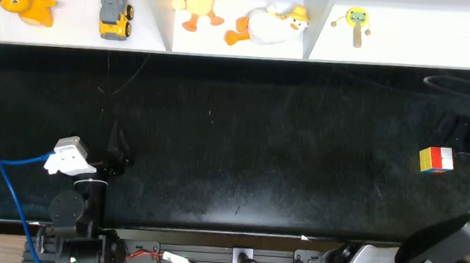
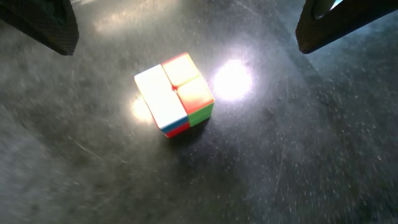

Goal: Store Toys

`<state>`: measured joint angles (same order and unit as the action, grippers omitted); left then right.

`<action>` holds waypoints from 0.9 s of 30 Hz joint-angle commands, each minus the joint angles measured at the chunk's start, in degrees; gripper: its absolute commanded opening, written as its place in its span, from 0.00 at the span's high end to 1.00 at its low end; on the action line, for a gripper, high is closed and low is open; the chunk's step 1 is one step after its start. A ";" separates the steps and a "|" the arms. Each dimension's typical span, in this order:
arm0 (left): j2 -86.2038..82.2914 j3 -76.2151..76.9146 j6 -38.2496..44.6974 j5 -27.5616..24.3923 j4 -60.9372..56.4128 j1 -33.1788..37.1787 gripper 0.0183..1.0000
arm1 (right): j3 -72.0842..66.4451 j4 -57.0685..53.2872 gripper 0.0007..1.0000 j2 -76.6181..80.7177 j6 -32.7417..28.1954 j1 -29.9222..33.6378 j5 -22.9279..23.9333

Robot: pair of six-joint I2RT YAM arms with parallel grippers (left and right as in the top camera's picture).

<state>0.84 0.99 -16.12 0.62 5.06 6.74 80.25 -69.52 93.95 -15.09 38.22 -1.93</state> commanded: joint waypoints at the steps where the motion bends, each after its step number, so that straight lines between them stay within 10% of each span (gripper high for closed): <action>1: -0.70 -0.55 1.09 -0.57 -0.28 -0.44 0.00 | 0.94 0.33 0.01 3.54 -6.84 0.07 -1.25; 27: -0.70 -0.55 1.09 -0.57 -0.28 -0.44 0.00 | 0.76 1.01 0.00 14.51 -10.93 0.07 8.11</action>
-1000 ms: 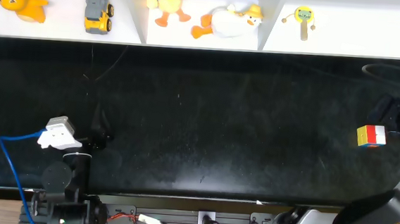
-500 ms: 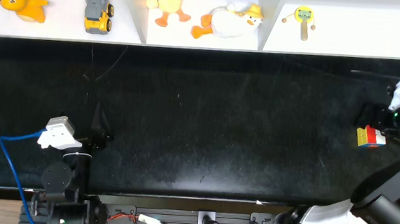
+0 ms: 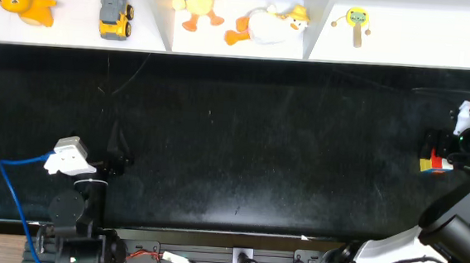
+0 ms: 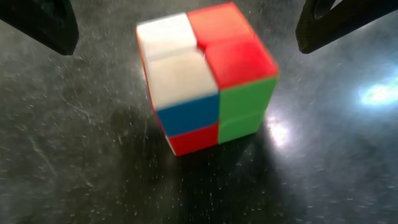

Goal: Store Toys

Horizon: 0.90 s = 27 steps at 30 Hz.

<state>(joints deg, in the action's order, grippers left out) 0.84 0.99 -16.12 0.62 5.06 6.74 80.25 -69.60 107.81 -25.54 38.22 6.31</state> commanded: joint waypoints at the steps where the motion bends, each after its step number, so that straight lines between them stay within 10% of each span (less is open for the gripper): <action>1: -0.70 -0.55 1.09 -0.57 -0.26 -0.44 0.00 | 0.76 1.44 0.01 0.66 -0.92 0.11 -0.83; 27: -0.70 -0.55 1.09 -0.57 -0.28 -0.44 0.00 | -4.68 7.34 0.03 0.66 -3.45 0.09 -9.25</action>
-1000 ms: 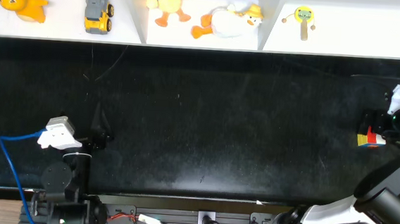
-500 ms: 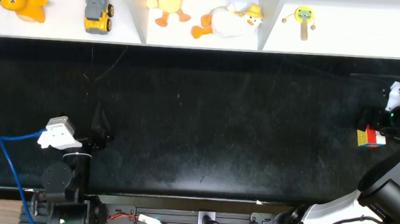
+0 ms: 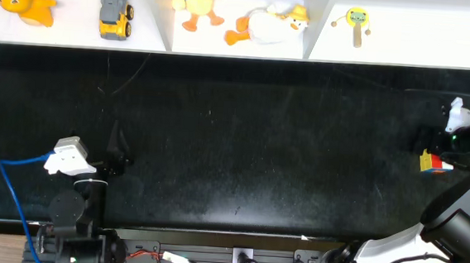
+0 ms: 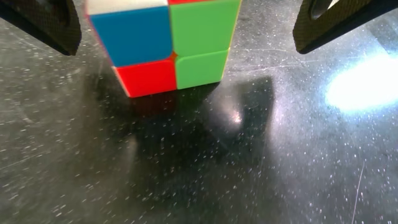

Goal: Store Toys

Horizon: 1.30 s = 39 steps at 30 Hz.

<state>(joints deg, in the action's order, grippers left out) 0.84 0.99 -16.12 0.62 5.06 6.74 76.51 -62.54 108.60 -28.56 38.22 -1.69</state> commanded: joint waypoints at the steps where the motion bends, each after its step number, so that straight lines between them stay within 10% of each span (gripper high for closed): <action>1: -0.70 -0.55 1.09 -0.57 -0.28 -0.44 0.00 | -1.18 0.42 0.03 -0.13 -0.44 0.07 -1.25; 39: -0.70 -0.55 1.09 -0.57 -0.28 -0.44 0.00 | -3.82 3.13 0.44 -0.13 0.94 0.07 1.73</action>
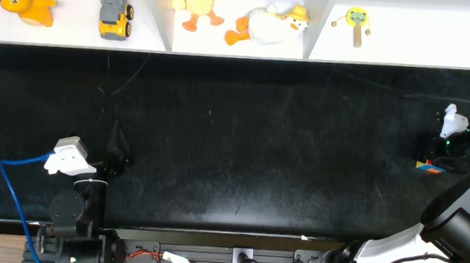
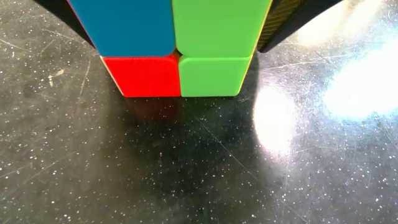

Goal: Store Toys

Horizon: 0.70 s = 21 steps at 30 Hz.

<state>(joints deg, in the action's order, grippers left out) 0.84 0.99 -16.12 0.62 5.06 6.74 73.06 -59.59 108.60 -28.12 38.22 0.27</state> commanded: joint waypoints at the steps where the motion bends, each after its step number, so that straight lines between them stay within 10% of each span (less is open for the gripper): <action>1: -0.70 -0.55 1.09 -0.57 -0.28 -0.44 0.00 | -0.37 0.20 0.45 -0.13 0.52 0.07 -0.24; 21: -0.70 -0.55 1.09 -0.57 -0.28 -0.44 0.00 | -0.31 0.52 0.62 -0.13 1.14 0.07 -0.33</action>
<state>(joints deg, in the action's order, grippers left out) 0.84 0.99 -16.12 0.62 5.06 6.74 73.06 -59.51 108.60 -27.16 38.22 0.21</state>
